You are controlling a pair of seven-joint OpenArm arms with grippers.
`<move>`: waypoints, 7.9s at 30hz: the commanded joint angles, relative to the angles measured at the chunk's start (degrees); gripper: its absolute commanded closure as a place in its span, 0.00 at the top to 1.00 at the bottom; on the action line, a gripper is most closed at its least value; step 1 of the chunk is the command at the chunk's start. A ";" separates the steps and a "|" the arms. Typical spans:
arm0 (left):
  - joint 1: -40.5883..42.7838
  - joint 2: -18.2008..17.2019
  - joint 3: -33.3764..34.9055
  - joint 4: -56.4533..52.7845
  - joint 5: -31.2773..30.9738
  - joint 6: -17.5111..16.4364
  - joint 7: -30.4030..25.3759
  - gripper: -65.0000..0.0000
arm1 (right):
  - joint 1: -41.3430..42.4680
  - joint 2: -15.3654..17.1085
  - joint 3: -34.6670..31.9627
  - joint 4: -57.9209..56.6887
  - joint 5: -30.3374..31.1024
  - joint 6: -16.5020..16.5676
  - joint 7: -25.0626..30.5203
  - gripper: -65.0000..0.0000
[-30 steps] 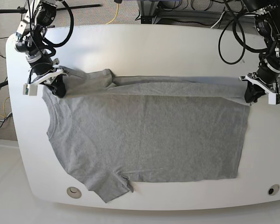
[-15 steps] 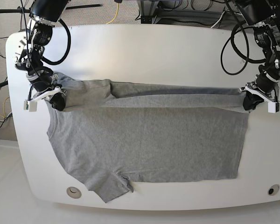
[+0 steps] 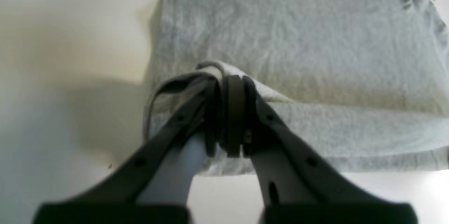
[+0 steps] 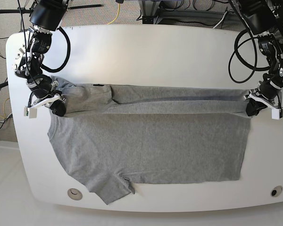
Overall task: Fold the T-shirt properly
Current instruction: 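Drag the held collar edge across the shirt toward the hem, then lower the folded edge and open both grippers, then close both grippers on the shirt's folded collar-side edge, then hold the folded edge pinched in both grippers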
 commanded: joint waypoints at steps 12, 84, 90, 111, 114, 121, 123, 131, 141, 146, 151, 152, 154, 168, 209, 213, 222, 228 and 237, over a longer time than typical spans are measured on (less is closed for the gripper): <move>-1.99 -1.39 -0.24 -0.61 -0.66 -0.44 -1.57 0.01 | 3.15 0.82 0.70 -0.52 -0.41 0.89 1.46 0.00; -5.74 -4.20 3.04 -3.61 8.25 0.54 -3.69 0.51 | 8.08 1.74 -2.83 -1.39 -21.85 0.94 3.14 0.68; 0.40 -3.92 2.97 2.31 12.32 0.25 -8.29 0.40 | 4.30 -0.25 -1.92 3.57 -24.92 0.72 2.72 0.68; 8.70 -4.62 2.84 11.36 11.96 -0.07 -8.88 0.44 | -5.63 0.24 4.50 8.33 -21.70 0.91 1.66 0.68; 9.49 -4.64 2.90 12.00 11.79 -0.21 -7.80 0.49 | -6.42 0.37 4.18 8.05 -21.55 0.99 1.94 0.68; 11.30 -4.64 3.44 11.68 11.79 -0.17 -7.23 0.55 | -8.29 1.12 3.62 7.23 -21.46 1.14 2.64 0.67; 11.60 -4.60 3.48 11.58 11.99 -0.15 -7.40 0.55 | -8.63 1.28 3.60 6.94 -21.66 1.18 3.06 0.68; 12.11 -3.84 3.66 10.35 13.61 0.09 -9.61 0.47 | -11.31 1.34 3.74 6.18 -22.67 1.69 5.84 0.68; 11.58 -3.83 3.41 7.21 12.87 0.42 -12.79 0.35 | -12.11 0.74 3.43 7.09 -24.14 1.46 6.94 0.68; 11.51 -3.85 3.50 6.86 12.65 0.30 -13.45 0.30 | -11.85 0.67 3.35 7.12 -26.12 1.29 8.28 0.68; 11.99 -3.91 3.54 7.53 12.60 0.43 -13.06 0.31 | -10.24 0.15 3.40 6.31 -29.47 1.23 10.77 0.69; 12.01 -3.91 3.55 7.56 12.58 0.41 -13.04 0.33 | -10.05 0.16 3.39 6.19 -29.70 1.21 11.06 0.69; 12.09 -3.91 3.50 7.72 12.65 0.45 -12.77 0.36 | -9.70 0.16 3.36 5.64 -29.90 1.07 11.31 0.69; 12.14 -3.98 3.06 7.67 12.84 1.15 -8.93 0.46 | -5.73 0.26 3.29 -2.08 -30.31 1.68 11.98 0.21; 6.97 -2.95 3.23 -3.15 12.68 1.29 -10.26 0.42 | -6.21 0.09 3.44 -1.34 -29.97 2.51 12.15 0.00; 7.15 -2.61 3.24 -3.84 12.68 1.34 -10.55 0.41 | -6.08 0.10 3.32 -1.28 -30.24 2.50 12.04 0.00; 7.27 -2.24 3.52 -4.76 12.79 1.78 -10.84 0.40 | -6.24 0.03 3.32 -1.18 -30.22 2.62 12.03 0.00; 7.34 -1.94 3.61 -4.80 12.75 1.98 -10.94 0.40 | -6.21 0.04 3.27 -1.23 -30.27 2.60 12.05 0.00; 7.23 -2.22 4.34 -4.94 12.47 2.10 -11.67 0.33 | -6.18 -0.06 3.28 -1.15 -30.53 2.50 11.93 0.00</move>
